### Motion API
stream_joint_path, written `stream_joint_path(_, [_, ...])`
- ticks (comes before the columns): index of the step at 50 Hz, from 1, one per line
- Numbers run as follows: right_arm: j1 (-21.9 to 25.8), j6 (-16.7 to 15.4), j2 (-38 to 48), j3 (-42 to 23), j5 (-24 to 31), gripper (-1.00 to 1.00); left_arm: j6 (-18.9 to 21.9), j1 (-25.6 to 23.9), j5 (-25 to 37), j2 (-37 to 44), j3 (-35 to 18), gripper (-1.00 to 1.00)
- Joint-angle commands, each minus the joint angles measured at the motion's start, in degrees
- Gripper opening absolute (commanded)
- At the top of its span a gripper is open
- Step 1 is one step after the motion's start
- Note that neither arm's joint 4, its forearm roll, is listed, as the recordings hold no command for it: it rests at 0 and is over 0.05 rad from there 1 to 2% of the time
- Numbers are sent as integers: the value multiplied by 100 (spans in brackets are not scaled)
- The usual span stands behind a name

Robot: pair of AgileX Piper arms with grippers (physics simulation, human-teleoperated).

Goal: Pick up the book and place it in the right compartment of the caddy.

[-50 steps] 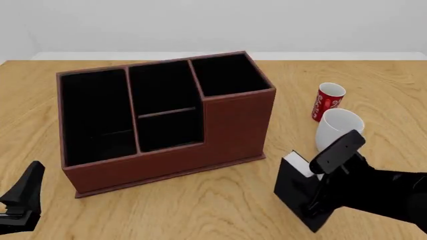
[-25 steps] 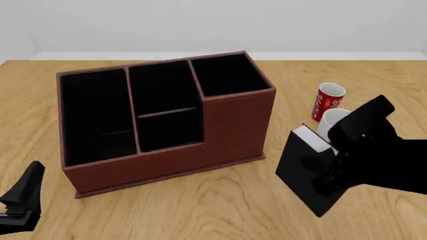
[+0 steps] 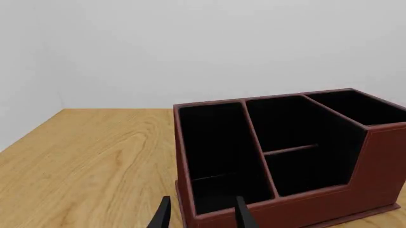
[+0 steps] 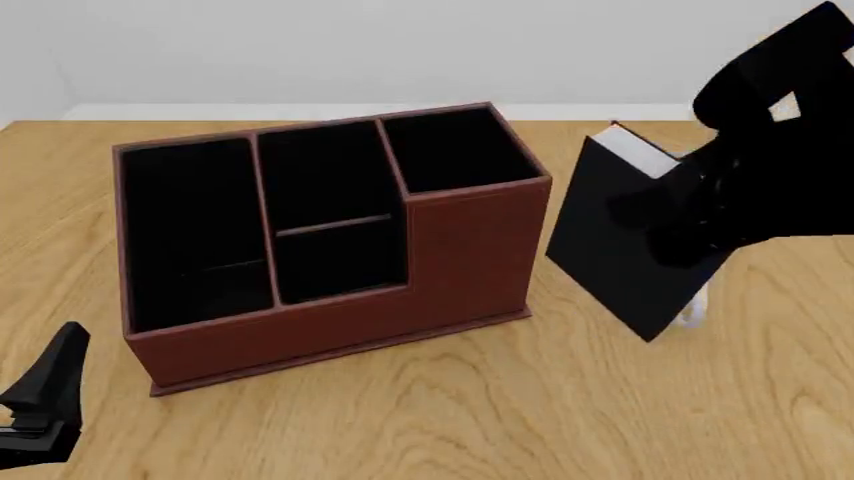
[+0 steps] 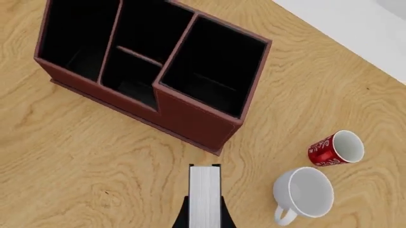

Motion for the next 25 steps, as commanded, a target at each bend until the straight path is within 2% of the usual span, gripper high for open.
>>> stream_joint_path(1, [-82, -221, 275, -1191, 648, -100, 0, 0, 0, 0, 0, 100])
stream_joint_path(11, [-110, -268, 678, -1936, 890, -100, 0, 0, 0, 0, 0, 100])
stream_joint_path(17, [-10, -156, 1035, -2626, 1163, -100, 0, 0, 0, 0, 0, 100])
stream_joint_path(25, [-58, -216, 1470, -2982, 1135, -100, 0, 0, 0, 0, 0, 100])
